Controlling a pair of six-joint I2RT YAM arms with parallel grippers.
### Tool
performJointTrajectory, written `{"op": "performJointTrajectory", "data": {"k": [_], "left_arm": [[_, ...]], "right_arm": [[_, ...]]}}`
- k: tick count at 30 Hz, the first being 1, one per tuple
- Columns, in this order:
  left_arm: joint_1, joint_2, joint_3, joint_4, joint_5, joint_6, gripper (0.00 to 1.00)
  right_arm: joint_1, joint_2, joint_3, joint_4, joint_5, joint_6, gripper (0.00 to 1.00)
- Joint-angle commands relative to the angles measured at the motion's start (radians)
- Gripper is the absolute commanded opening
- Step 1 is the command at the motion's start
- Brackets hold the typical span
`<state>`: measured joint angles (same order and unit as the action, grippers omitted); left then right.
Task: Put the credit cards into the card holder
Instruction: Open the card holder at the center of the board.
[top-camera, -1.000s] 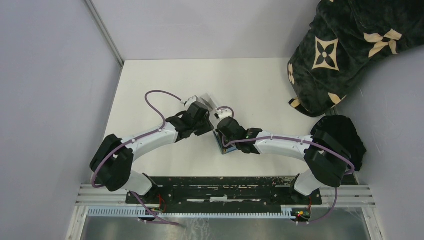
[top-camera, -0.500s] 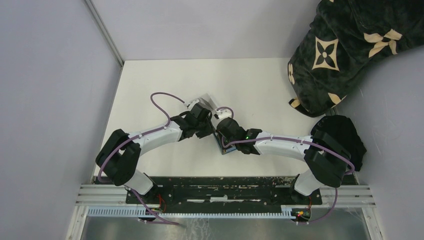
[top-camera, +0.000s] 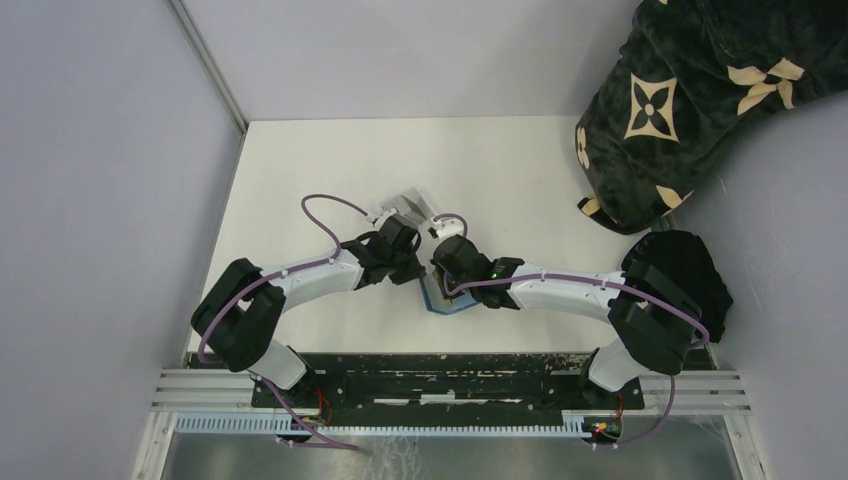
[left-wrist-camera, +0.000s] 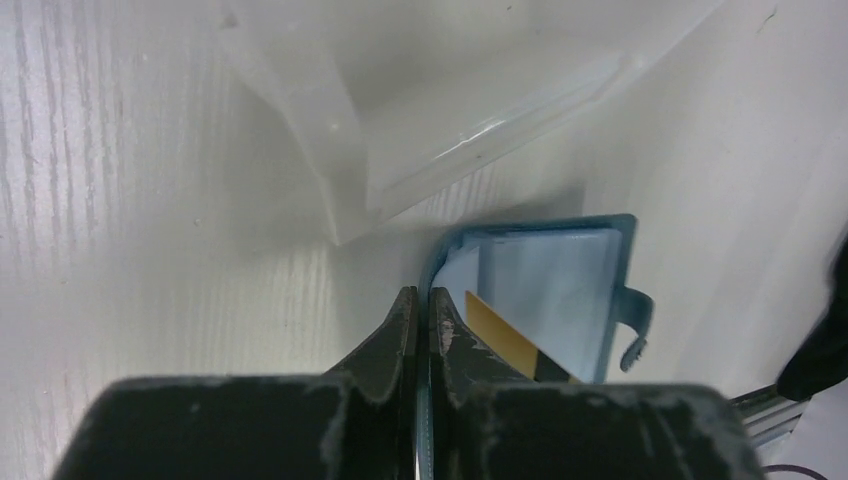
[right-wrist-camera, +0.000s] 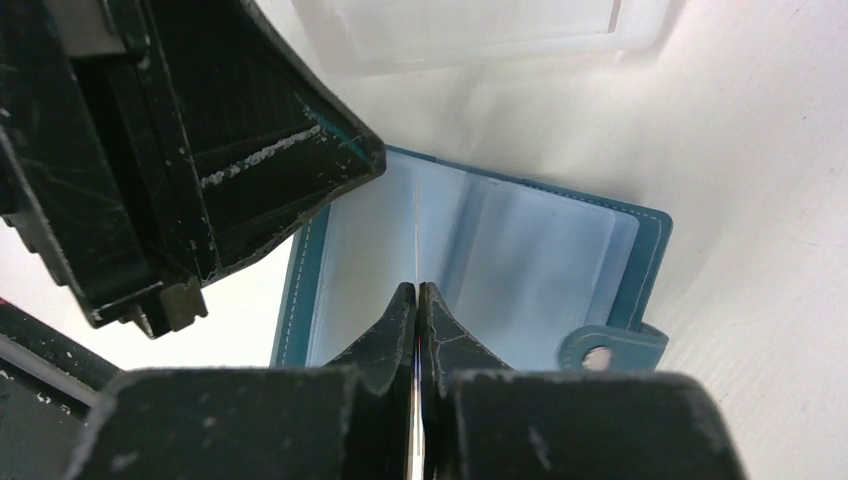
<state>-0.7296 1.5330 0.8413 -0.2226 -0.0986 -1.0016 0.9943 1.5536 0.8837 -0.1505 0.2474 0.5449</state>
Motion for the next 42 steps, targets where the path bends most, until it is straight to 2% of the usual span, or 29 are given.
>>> {"op": "performJointTrajectory", "data": {"k": [1,8,16,30,42], "left_arm": [[0.002,-0.034,-0.05,0.059,0.009,-0.002,0.04],[0.003,-0.04,-0.114,0.118,-0.006,0.015,0.03],[0.002,-0.017,-0.119,0.158,-0.006,0.044,0.03],[0.004,-0.01,-0.171,0.214,-0.039,0.086,0.03],[0.003,0.01,-0.188,0.259,-0.046,0.11,0.03]], "right_arm": [[0.006,-0.02,0.02,0.013,0.035,0.002,0.01],[0.005,-0.032,0.017,-0.018,0.073,-0.005,0.01],[-0.005,-0.037,0.018,-0.039,0.075,0.011,0.01],[-0.152,-0.051,-0.029,-0.007,-0.155,0.17,0.01],[-0.288,0.007,-0.096,0.13,-0.431,0.346,0.01]]}}
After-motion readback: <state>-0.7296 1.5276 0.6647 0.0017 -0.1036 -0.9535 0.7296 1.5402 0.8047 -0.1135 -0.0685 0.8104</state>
